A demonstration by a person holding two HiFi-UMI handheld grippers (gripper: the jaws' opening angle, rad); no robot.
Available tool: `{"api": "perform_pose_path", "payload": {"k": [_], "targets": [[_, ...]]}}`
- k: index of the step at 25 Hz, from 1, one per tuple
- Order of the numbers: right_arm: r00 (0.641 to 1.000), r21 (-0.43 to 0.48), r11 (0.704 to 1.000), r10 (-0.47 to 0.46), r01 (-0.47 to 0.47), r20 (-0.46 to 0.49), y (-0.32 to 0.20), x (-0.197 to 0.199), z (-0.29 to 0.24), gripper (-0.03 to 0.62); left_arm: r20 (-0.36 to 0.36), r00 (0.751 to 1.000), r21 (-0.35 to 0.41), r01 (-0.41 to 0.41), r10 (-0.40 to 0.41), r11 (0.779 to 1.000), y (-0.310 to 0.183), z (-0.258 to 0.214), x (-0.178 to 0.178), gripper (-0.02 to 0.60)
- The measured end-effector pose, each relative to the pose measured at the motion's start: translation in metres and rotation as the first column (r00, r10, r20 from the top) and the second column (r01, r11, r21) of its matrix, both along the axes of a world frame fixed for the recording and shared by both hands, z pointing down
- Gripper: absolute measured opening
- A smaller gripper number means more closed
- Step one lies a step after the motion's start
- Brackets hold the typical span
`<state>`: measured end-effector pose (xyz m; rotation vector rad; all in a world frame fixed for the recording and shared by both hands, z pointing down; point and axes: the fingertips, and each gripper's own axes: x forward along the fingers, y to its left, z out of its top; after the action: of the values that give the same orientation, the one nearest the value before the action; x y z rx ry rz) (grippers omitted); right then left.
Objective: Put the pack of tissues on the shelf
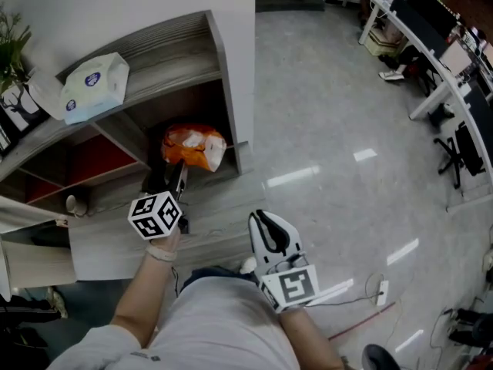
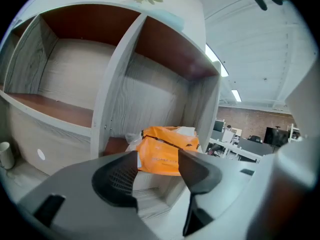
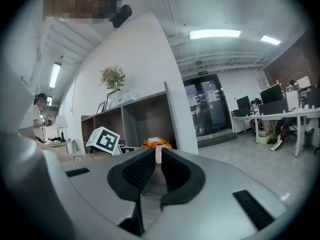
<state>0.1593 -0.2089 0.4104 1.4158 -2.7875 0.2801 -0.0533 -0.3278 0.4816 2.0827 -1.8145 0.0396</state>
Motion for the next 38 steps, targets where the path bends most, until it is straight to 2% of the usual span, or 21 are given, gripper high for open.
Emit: {"api": "perform_pose_path", "payload": {"k": [6, 10, 22, 30, 38], "targets": [[0.995, -0.008, 0.995, -0.097, 0.097, -0.005, -0.003, -0.029, 0.001, 0.046, 0.015, 0.998, 0.065, -0.064, 0.063, 0.996, 0.026, -0.035, -0.001, 0.237], [0.988, 0.005, 0.988, -0.154, 0.154, 0.003, -0.006, -0.061, -0.006, 0.046, -0.012, 0.998, 0.083, -0.062, 0.063, 0.995, 0.045, -0.049, -0.021, 0.181], [0.943, 0.039, 0.943, -0.331, 0.329, 0.040, 0.009, -0.164, -0.023, 0.046, 0.025, 0.997, 0.117, -0.080, 0.077, 0.990, 0.122, -0.077, -0.079, 0.056], [0.899, 0.041, 0.900, -0.436, 0.434, 0.042, 0.026, -0.223, -0.022, 0.046, 0.017, 0.999, 0.103, -0.047, 0.046, 0.994, 0.163, -0.071, -0.113, 0.035], [0.867, 0.042, 0.867, -0.498, 0.497, 0.018, 0.044, -0.252, -0.020, 0.046, 0.030, 0.999, 0.106, -0.022, 0.019, 0.994, 0.188, -0.071, -0.133, 0.034]]}}
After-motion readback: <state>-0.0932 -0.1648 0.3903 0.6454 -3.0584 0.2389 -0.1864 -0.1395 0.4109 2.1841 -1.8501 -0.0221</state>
